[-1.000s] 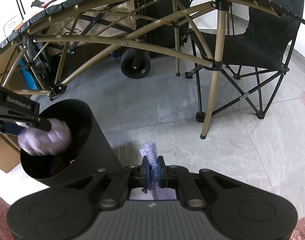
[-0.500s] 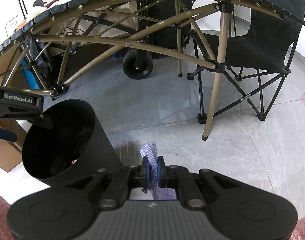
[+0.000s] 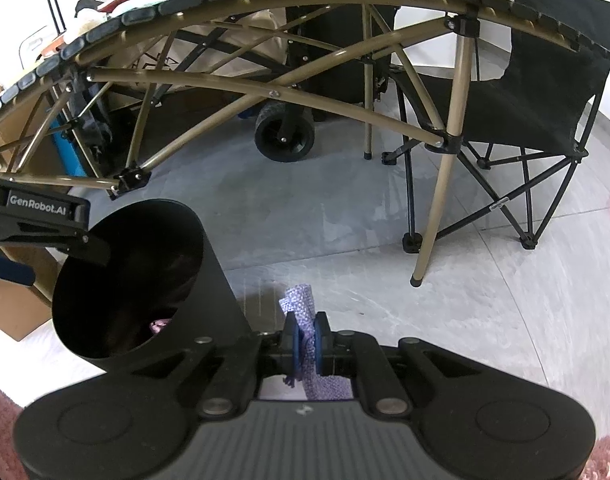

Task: Collect trash
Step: 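Move the right gripper holding the purple bag over the bin opening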

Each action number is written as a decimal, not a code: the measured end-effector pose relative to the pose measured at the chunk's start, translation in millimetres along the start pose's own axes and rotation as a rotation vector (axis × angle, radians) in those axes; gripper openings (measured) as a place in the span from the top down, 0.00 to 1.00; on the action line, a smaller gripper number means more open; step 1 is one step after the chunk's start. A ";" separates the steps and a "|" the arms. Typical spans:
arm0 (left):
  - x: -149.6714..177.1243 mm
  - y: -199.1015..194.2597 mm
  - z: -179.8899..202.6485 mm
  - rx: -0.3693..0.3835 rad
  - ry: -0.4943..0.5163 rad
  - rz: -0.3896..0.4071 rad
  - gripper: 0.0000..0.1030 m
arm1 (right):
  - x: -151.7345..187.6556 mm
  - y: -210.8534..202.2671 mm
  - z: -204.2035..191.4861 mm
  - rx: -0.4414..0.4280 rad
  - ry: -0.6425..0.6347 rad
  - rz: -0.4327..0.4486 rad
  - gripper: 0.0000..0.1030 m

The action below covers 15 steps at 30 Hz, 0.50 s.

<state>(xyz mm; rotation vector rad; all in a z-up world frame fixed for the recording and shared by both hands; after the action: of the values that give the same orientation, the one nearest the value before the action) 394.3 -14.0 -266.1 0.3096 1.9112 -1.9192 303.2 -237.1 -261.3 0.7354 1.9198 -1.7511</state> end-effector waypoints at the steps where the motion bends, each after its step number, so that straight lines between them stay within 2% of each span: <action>1: 0.2 -0.5 -1.7 -0.002 0.000 0.000 0.00 | -0.6 0.0 -1.4 -0.002 -0.003 0.001 0.93; 15: 2.5 -11.4 -30.7 -0.031 0.012 0.026 0.00 | -10.9 -4.6 -33.3 -0.035 -0.049 0.028 0.93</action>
<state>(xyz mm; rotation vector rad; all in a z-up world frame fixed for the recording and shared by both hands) 383.1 15.8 -258.0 0.3355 1.9330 -1.8737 309.6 -205.3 -247.4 0.6972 1.8944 -1.6988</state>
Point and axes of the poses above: each gripper's, at about its wrist camera, not at the fingertips, and y roughly the way its jaws point, z to its right, x to its underside, the point moved 10 cm from there along y, roughly the way its jaws point, and after that the axes turned 3 degrees about z, right-handed, at the moved point
